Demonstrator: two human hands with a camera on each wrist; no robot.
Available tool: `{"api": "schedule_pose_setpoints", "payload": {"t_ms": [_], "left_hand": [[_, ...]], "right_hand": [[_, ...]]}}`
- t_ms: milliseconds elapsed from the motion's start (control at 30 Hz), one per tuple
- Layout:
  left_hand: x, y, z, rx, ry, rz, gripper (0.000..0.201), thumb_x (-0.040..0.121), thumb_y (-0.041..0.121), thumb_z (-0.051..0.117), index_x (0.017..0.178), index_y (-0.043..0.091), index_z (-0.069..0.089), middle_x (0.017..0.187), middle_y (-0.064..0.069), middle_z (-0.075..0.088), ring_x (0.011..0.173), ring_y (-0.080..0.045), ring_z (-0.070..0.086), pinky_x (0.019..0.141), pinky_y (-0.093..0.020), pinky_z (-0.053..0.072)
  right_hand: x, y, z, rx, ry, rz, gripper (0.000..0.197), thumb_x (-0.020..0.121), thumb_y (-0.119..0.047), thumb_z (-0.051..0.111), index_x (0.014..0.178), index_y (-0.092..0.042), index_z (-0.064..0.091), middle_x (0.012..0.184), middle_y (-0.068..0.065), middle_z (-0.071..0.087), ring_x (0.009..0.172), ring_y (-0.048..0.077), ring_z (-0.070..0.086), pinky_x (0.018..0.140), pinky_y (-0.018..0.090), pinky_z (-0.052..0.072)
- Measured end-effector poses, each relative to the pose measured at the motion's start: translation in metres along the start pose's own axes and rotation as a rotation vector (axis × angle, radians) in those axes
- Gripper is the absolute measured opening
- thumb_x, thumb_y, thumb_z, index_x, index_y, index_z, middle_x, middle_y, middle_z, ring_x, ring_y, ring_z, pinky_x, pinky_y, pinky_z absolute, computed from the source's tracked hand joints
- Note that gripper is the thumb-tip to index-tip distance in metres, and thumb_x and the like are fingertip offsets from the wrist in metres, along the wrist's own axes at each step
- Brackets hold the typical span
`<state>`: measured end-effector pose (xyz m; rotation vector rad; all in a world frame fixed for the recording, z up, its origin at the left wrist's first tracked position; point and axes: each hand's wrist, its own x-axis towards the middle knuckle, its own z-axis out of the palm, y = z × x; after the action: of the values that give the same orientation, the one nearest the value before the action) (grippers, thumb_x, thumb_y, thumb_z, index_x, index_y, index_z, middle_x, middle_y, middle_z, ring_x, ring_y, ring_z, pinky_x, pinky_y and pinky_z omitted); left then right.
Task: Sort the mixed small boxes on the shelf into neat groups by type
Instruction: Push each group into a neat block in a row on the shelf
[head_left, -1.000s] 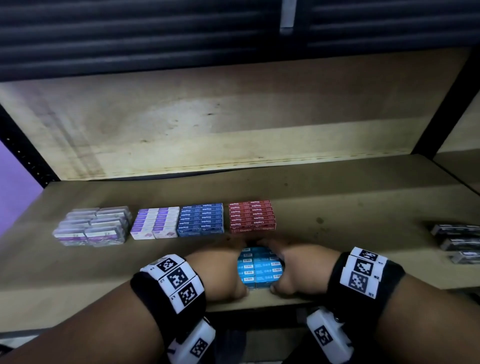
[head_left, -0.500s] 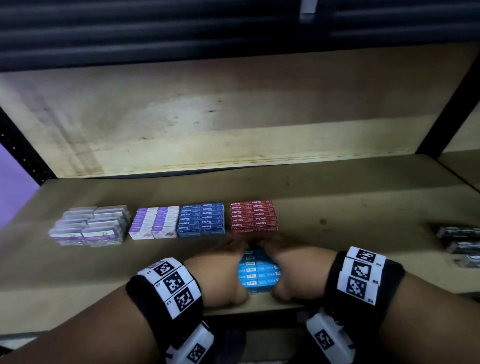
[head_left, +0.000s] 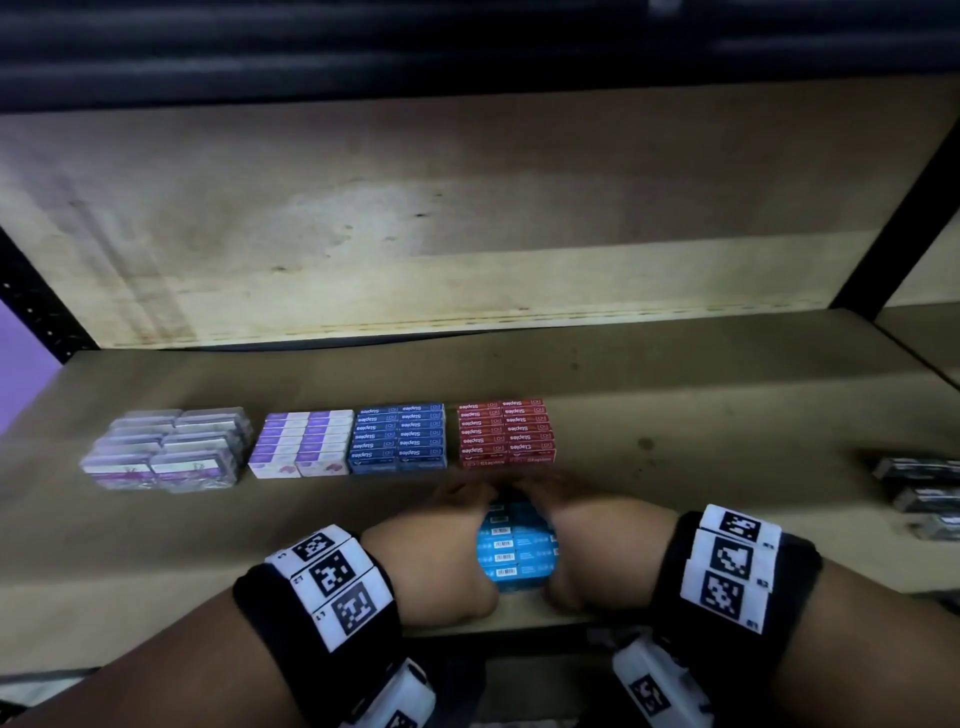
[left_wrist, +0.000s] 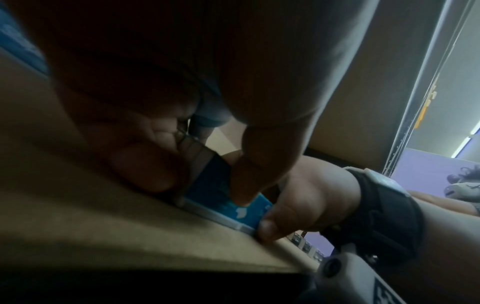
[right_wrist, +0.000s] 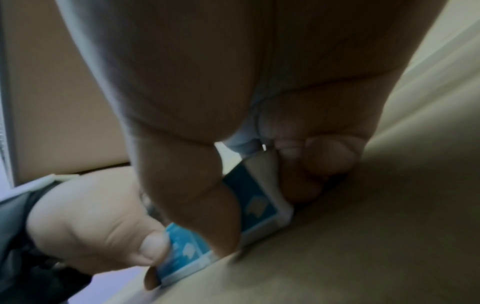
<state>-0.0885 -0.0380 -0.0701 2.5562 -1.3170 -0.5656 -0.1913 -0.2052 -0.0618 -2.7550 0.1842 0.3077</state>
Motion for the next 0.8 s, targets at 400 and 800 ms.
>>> {"api": "schedule_pose_setpoints", "payload": {"t_ms": [400,800], "left_hand": [[-0.008,-0.005,-0.012,0.147,0.083,0.052,0.08,0.059,0.071,0.065,0.131,0.04,0.049,0.131,0.019,0.054,0.113,-0.005,0.055,0.096,-0.025,0.045],[0.024,0.046,-0.02,0.426,0.004,0.174,0.069,0.057,0.076,0.065,0.108,0.029,0.063,0.11,0.009,0.059,0.103,-0.019,0.051,0.087,-0.038,0.049]], "right_hand": [[-0.003,0.001,-0.01,-0.076,-0.025,-0.007,0.073,0.063,-0.044,0.072,0.13,-0.039,0.045,0.122,-0.012,0.059,0.104,0.014,0.061,0.09,0.033,0.053],[-0.027,0.033,-0.033,-0.266,-0.091,0.085,0.072,0.051,-0.066,0.075,0.112,-0.038,0.052,0.105,-0.011,0.063,0.093,0.013,0.062,0.074,0.026,0.044]]}}
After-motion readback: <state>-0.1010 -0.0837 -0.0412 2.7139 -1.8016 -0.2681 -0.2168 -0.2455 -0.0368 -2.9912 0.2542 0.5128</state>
